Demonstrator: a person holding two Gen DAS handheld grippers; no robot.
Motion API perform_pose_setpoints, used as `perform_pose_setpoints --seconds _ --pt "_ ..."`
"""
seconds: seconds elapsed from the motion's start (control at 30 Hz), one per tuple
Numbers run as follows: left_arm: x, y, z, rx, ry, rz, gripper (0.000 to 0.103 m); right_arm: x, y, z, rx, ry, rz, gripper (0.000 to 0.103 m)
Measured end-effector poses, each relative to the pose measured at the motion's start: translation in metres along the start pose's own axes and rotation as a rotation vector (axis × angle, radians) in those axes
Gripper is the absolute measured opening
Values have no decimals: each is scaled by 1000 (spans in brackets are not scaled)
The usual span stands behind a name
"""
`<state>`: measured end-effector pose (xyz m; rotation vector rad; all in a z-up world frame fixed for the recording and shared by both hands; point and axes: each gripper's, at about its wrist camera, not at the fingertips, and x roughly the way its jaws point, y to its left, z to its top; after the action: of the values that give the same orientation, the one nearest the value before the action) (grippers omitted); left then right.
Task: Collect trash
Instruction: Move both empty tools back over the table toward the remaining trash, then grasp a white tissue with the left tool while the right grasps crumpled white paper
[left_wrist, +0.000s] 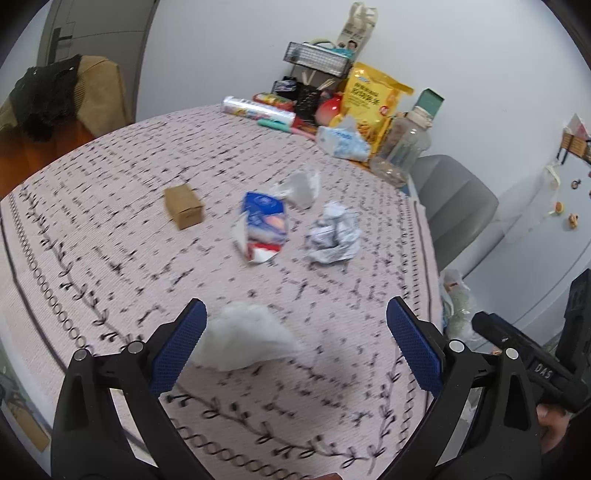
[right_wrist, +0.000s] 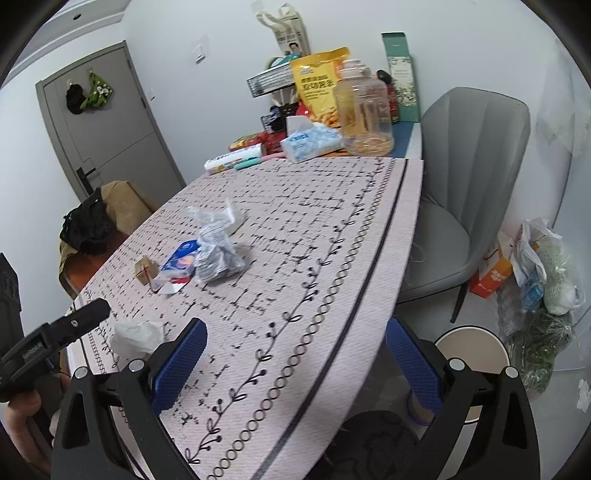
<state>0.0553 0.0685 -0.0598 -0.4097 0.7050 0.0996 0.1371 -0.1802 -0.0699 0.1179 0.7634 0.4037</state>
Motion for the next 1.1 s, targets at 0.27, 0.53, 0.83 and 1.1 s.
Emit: perform_pose_setpoints --seconds 0.27,0.53,0.83,1.1 --pt "13 19 -17 -5 63 55 97 7 7 -12 -8 24 23 95" --pt "38 9 -25 72 109 144 97 16 -2 -16 5 48 30 95" --pt "53 10 -22 83 128 158 64 32 -7 -13 13 69 27 95" --pt "41 27 -5 11 73 131 19 53 13 2 -29 83 50 95"
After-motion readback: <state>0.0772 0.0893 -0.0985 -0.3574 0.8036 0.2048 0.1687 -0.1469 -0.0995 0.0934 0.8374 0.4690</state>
